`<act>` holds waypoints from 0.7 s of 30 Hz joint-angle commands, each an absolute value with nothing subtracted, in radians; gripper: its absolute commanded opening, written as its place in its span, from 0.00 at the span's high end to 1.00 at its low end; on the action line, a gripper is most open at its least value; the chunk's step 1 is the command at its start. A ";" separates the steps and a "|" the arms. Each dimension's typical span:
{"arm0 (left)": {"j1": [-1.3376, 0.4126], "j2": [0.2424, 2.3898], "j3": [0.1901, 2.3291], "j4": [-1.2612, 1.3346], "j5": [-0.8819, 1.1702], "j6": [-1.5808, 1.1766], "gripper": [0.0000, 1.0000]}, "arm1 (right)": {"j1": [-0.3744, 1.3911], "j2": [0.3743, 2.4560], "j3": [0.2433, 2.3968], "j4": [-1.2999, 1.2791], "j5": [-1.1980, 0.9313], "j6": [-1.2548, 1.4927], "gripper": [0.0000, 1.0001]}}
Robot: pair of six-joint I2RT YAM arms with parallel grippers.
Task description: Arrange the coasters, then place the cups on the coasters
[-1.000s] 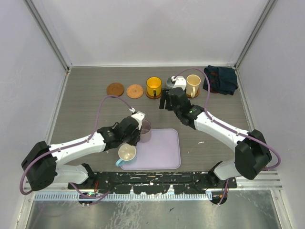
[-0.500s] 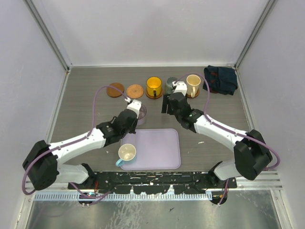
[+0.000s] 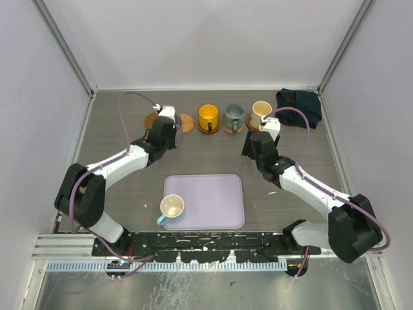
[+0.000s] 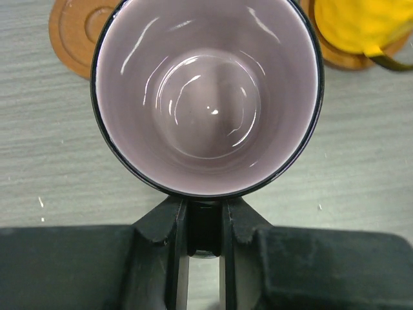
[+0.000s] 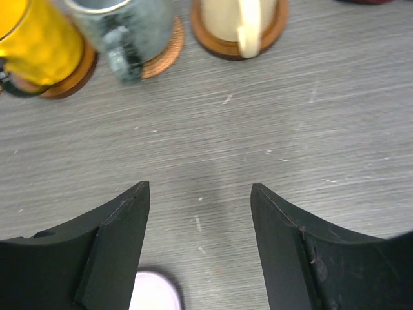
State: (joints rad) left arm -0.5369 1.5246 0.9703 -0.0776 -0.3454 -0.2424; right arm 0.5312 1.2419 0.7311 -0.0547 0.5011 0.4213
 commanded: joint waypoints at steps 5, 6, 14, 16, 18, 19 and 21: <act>-0.471 1.682 1.183 0.139 -0.326 -0.224 0.92 | 0.453 1.199 0.705 -0.009 0.492 0.428 0.34; -0.466 1.701 1.199 0.146 -0.327 -0.226 0.92 | 0.449 1.200 0.703 -0.004 0.491 0.426 0.34; -0.463 1.810 1.284 0.173 -0.361 -0.249 0.93 | 0.444 1.223 0.708 0.019 0.463 0.416 0.35; -0.463 1.820 1.293 0.171 -0.362 -0.263 0.93 | 0.442 1.229 0.710 0.022 0.458 0.416 0.35; -0.464 1.826 1.303 0.159 -0.359 -0.278 0.94 | 0.442 1.235 0.710 0.025 0.452 0.415 0.35; -0.464 1.831 1.313 0.149 -0.358 -0.286 0.94 | 0.443 1.236 0.710 0.027 0.449 0.415 0.35; -0.466 1.839 1.331 0.119 -0.357 -0.296 0.94 | 0.442 1.238 0.710 0.031 0.442 0.416 0.35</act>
State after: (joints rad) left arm -0.4690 1.8500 1.2373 0.0269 -0.3225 -0.2596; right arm 0.4477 1.2327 0.6952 -0.0273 0.4568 0.4213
